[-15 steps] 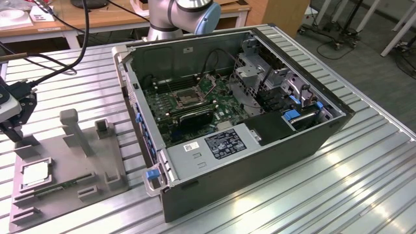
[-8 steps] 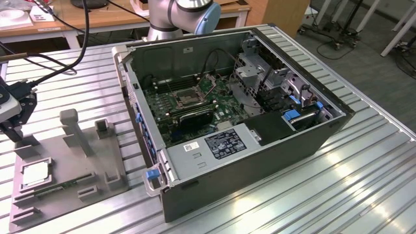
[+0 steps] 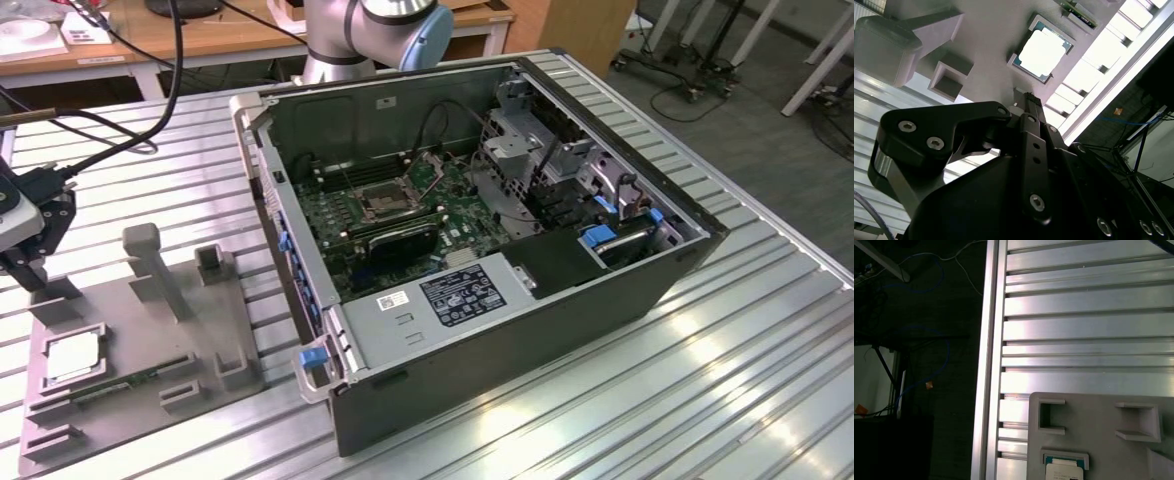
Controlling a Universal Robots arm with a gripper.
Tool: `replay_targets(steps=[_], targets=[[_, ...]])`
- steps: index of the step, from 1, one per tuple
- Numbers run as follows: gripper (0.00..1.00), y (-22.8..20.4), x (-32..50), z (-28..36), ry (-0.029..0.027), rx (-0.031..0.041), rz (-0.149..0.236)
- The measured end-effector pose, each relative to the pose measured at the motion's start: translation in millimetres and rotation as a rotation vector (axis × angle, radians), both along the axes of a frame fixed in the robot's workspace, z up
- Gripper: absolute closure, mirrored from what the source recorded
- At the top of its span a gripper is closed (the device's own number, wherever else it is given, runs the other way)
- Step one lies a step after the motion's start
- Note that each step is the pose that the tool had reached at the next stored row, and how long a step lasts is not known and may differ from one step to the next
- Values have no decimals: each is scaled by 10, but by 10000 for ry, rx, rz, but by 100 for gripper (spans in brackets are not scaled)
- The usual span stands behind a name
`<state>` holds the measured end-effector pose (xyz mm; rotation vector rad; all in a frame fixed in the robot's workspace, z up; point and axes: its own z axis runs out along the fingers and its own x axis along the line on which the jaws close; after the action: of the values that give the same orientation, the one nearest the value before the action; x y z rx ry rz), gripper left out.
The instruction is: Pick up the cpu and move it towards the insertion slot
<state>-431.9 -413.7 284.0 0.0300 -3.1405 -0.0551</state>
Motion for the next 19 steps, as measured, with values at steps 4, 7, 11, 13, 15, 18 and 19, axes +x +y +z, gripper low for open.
replay_targets(steps=[4, 7, 11, 13, 15, 18, 19], targets=[[90, 0, 0, -1, 0, 0, 0], [90, 0, 0, -1, 0, 1, 0], [90, 0, 0, -1, 0, 0, 0], [90, 0, 0, -2, 0, 0, 0], [90, 0, 0, -2, 0, 0, -1], [90, 0, 0, -2, 0, 0, 0], [90, 0, 0, -2, 0, 1, 0]])
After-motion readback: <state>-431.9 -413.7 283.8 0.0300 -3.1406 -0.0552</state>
